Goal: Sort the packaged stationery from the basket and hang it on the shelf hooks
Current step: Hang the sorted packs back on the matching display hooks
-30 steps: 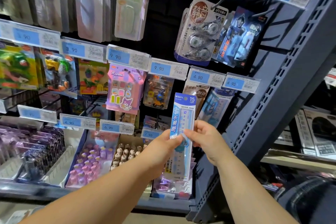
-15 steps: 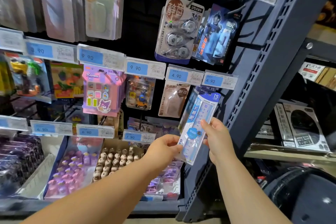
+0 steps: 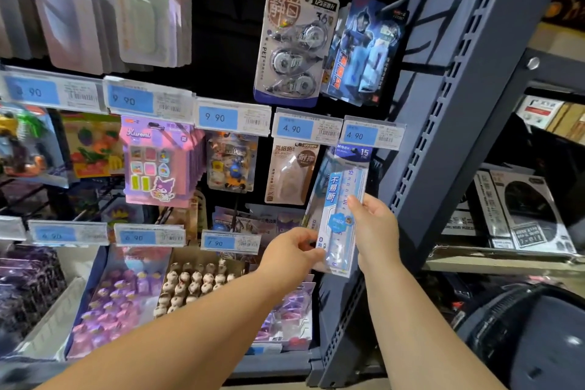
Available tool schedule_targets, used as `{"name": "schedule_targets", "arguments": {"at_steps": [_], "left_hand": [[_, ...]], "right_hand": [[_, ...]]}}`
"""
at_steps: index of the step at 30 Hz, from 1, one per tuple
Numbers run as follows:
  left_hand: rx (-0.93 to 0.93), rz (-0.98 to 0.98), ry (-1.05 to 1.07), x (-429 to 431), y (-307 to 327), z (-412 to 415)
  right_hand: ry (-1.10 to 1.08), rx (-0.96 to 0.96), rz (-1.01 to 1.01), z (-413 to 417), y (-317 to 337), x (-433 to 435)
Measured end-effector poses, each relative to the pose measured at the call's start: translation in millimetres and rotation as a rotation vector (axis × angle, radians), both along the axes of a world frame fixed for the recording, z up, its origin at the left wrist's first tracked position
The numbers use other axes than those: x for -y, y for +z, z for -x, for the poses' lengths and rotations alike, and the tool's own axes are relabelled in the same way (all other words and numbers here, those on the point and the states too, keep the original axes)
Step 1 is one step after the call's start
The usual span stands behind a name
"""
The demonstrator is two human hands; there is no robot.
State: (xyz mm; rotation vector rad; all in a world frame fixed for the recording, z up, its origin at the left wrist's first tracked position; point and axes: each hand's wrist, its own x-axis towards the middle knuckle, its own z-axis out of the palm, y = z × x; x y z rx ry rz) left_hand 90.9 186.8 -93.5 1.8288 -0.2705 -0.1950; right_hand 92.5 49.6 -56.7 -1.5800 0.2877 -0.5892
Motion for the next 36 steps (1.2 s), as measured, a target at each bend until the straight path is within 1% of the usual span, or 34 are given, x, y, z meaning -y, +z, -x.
{"name": "schedule_targets", "arguments": {"at_steps": [9,13,15,17,19,20,23,25,27,30,33,36], "left_hand": [[0.069,-0.232,0.018,-3.5,1.0,-6.7],[0.049,-0.268,-0.005,-25.8,-10.3,4.8],[0.025,-0.237,-0.02,-43.4,-17.6,11.2],[0.003,-0.215,-0.03,-64.5,-23.3,17.3],[-0.007,-0.237,-0.026,-93.4,-32.0,23.0],[-0.021,-0.251,-0.017,-111.0,-38.4,28.7],[-0.045,-0.364,0.04,-170.8,-69.5,41.9],[-0.076,-0.475,0.115,-219.2,-95.2,54.4],[-0.119,-0.592,0.181,-264.1,-120.2,69.7],[-0.276,-0.714,0.23,-324.6,-163.4,109.2],[-0.477,-0.759,0.286,-368.1,-210.0,149.7],[-0.664,-0.834,0.292,-399.3,-245.0,186.1]], "right_hand": [[-0.244,-0.126,0.096,-19.2,-11.1,4.7],[-0.316,-0.242,0.356,-4.1,-13.6,2.3],[-0.34,-0.247,0.427,2.0,-12.0,-1.5],[-0.303,-0.216,0.473,7.2,-6.7,-8.0],[-0.186,-0.158,0.549,12.2,-0.6,-23.7],[-0.09,-0.14,0.612,16.0,-0.9,-36.5],[0.223,-0.16,0.879,26.9,-10.9,-81.3],[0.436,-0.227,1.047,32.3,-29.9,-118.0],[0.646,-0.35,1.203,40.2,-53.1,-150.5],[0.965,-0.524,1.409,55.6,-102.0,-200.5],[1.197,-0.627,1.445,68.1,-151.7,-247.7],[1.32,-0.724,1.325,78.2,-202.1,-306.2]]}}
